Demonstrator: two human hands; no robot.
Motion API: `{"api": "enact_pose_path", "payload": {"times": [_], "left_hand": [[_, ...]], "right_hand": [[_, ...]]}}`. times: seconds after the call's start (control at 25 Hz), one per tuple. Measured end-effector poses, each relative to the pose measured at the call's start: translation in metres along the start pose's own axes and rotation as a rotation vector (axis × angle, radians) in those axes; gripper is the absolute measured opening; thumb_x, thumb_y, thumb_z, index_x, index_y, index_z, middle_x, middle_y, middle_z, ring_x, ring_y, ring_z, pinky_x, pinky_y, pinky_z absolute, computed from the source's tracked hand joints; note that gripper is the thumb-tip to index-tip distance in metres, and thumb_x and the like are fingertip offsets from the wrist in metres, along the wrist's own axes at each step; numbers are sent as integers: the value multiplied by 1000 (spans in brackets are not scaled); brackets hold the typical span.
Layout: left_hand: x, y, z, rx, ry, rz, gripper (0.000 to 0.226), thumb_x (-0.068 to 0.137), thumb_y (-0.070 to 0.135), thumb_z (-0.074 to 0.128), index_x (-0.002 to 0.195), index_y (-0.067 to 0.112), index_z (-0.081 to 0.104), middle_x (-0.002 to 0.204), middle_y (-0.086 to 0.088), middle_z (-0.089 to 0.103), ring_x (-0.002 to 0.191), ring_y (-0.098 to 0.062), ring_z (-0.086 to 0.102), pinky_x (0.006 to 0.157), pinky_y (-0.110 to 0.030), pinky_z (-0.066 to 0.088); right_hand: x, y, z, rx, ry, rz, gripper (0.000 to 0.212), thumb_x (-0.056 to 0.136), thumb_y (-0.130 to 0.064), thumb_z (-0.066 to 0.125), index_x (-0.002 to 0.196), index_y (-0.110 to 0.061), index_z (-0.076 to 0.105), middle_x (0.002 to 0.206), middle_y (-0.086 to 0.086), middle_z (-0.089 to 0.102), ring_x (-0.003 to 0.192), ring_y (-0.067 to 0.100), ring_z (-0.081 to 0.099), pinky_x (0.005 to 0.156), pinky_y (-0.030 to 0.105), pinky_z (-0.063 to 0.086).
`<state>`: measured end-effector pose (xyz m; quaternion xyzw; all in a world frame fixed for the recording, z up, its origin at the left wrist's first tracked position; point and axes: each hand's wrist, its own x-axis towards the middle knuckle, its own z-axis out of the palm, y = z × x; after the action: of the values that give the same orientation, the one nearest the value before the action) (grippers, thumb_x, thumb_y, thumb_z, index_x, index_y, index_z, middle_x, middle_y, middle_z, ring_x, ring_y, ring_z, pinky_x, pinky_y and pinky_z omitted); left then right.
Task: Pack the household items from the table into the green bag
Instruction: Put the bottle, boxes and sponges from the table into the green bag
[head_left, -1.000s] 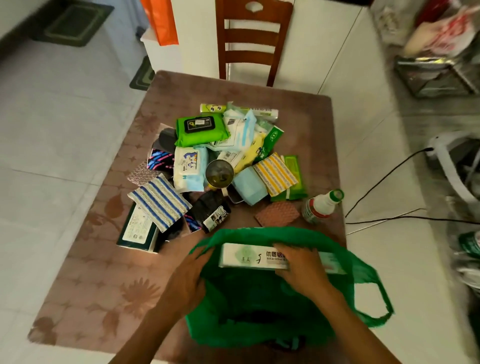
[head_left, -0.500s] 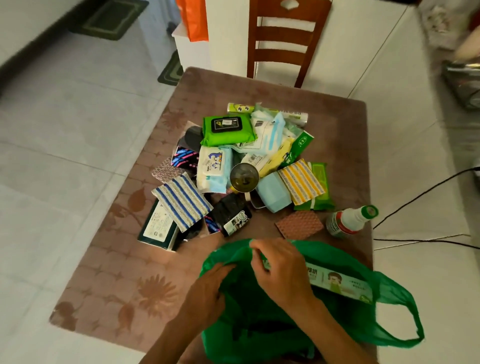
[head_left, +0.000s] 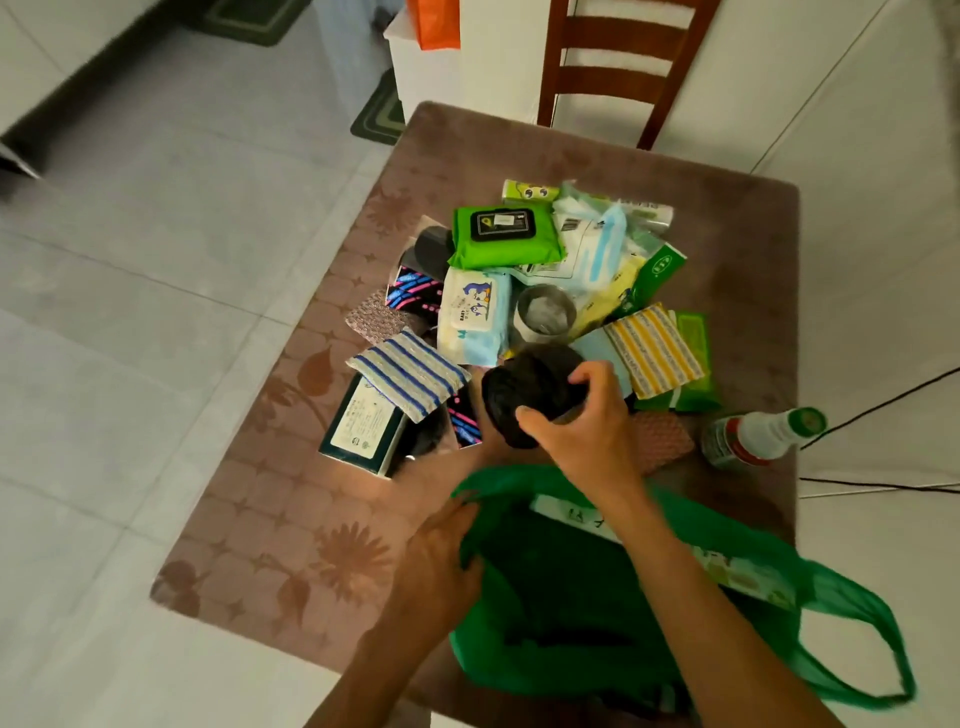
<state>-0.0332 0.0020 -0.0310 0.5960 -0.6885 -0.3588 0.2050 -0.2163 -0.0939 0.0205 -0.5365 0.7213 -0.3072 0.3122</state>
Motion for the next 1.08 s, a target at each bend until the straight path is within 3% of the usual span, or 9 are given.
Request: {"api": "enact_pose_path", "payload": {"times": [0.12, 0.24, 0.36, 0.48, 0.68, 0.84, 0.92, 0.96, 1.08], "left_hand": [[5, 9, -6, 25, 101, 67, 62, 56, -8, 58, 112, 19, 59, 111, 0, 64, 84, -10, 46, 75, -19, 40], [3, 19, -9, -39, 149, -27, 63, 61, -10, 62, 120, 10, 58, 114, -5, 61, 97, -14, 46, 86, -32, 45], [-4, 24, -8, -124, 76, -98, 65, 65, -11, 60, 127, 6, 54, 122, 5, 48, 115, -22, 49, 100, -37, 41], [0, 21, -13, -285, 114, -249, 70, 67, -3, 54, 133, 18, 47, 134, -1, 49, 124, -24, 47, 102, -46, 44], [14, 18, -22, -221, 56, -215, 85, 66, 7, 50, 138, 48, 29, 130, -2, 51, 110, -22, 56, 83, -44, 56], [9, 24, -25, -257, 47, -185, 95, 72, -11, 54, 137, 53, 24, 126, -3, 54, 83, -17, 66, 55, -22, 56], [7, 23, -28, -246, 72, -155, 94, 69, -7, 55, 141, 47, 25, 132, -5, 54, 99, -19, 64, 69, -31, 59], [9, 20, -30, -207, 90, -138, 93, 65, -1, 53, 142, 45, 26, 133, -7, 54, 106, -22, 62, 78, -38, 58], [25, 14, -24, -123, 41, -105, 95, 63, 2, 55, 144, 42, 24, 134, -4, 53, 105, -21, 60, 84, -39, 54]], "right_hand": [[-58, 7, -81, 271, -26, -46, 52, 67, -35, 80, 100, -26, 40, 98, -10, 53, 88, 9, 58, 66, 25, 51], [-101, 39, -68, 9, -352, -26, 55, 65, -41, 82, 100, -32, 39, 97, -21, 45, 92, 2, 52, 69, 21, 46], [-103, 61, -8, -169, -445, -167, 55, 61, -48, 76, 100, -34, 39, 114, -12, 43, 104, 14, 50, 76, 25, 45], [-101, 58, 14, -257, -447, -323, 58, 63, -50, 71, 109, -27, 44, 138, 0, 38, 124, 22, 44, 86, 31, 48], [-118, 63, 18, -308, -650, -418, 60, 65, -51, 68, 113, -27, 42, 134, -1, 39, 118, 18, 43, 81, 36, 51], [-95, 69, 65, -376, -469, -168, 60, 74, -42, 69, 123, -19, 43, 142, 13, 37, 134, 32, 36, 100, 42, 46], [-87, 58, 71, -353, -480, -148, 71, 75, -36, 72, 136, -15, 41, 156, 19, 24, 145, 35, 23, 111, 45, 36], [-88, 51, 61, -327, -436, -225, 67, 74, -33, 74, 133, -15, 48, 154, 19, 32, 141, 35, 33, 109, 44, 40], [-87, 52, -12, -85, 56, -307, 32, 82, -26, 70, 111, -16, 63, 116, 5, 66, 105, 19, 62, 87, 32, 53]]}}
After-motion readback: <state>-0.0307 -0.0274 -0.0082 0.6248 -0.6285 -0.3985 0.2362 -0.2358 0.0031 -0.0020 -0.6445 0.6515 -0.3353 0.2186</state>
